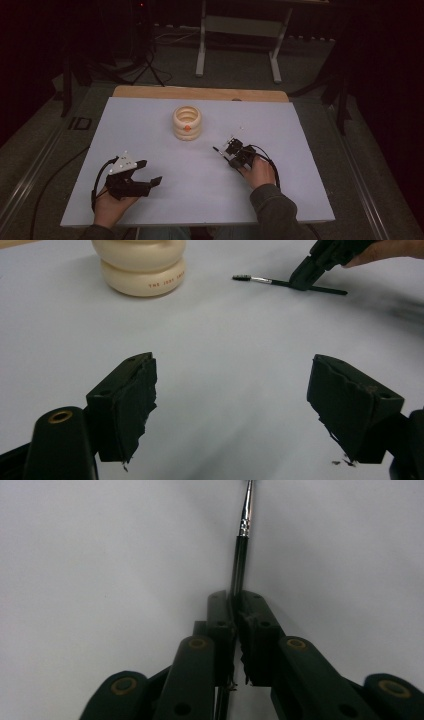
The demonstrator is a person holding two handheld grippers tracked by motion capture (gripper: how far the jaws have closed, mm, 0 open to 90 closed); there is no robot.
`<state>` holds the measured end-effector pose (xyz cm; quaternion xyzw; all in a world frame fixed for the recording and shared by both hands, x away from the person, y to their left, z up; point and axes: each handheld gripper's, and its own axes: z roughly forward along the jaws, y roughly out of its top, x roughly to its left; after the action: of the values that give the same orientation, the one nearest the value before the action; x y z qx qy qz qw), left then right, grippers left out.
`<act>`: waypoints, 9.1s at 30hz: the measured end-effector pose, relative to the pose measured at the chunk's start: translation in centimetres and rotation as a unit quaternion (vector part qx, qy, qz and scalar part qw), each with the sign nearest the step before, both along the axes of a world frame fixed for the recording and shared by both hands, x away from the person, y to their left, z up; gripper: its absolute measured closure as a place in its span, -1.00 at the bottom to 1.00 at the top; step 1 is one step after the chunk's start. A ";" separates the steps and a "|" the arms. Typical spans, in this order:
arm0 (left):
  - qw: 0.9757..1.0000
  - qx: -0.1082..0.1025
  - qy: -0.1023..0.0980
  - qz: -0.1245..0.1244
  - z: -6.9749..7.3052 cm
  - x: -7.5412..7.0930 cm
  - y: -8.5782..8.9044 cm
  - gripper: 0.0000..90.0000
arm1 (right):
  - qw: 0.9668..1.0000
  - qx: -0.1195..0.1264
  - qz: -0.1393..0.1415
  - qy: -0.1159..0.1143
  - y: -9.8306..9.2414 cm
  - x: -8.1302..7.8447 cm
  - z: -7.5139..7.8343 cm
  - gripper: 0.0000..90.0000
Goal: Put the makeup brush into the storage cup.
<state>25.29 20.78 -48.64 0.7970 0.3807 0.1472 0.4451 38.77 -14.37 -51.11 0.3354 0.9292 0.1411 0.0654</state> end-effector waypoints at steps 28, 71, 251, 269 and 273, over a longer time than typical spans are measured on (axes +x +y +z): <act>1.000 0.000 0.003 -0.001 -0.1 0.2 0.0 -0.54 | 0.995 0.093 -0.033 0.014 -2.4 0.2 0.7 0.90; 0.996 -0.042 -0.004 -0.075 2.0 1.0 -4.3 -0.33 | 0.963 0.253 0.054 -0.075 -3.6 -8.1 5.2 0.90; 0.992 -0.012 0.046 -0.113 5.8 7.6 -5.7 0.91 | 0.952 0.282 0.018 -0.119 -10.2 -8.4 2.4 -0.40; 0.994 -0.008 0.047 -0.101 7.2 8.8 -5.2 0.91 | 0.952 0.282 0.018 -0.118 -10.1 -8.3 2.4 -0.40; 0.994 -0.010 0.048 -0.099 7.7 9.3 -5.1 0.91 | 0.952 0.282 0.017 -0.117 -10.2 -8.2 2.4 -0.40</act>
<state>34.55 15.69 -40.94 0.8325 0.3222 0.0602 0.4467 30.52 -24.52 -48.72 0.3056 0.8428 0.4368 0.0740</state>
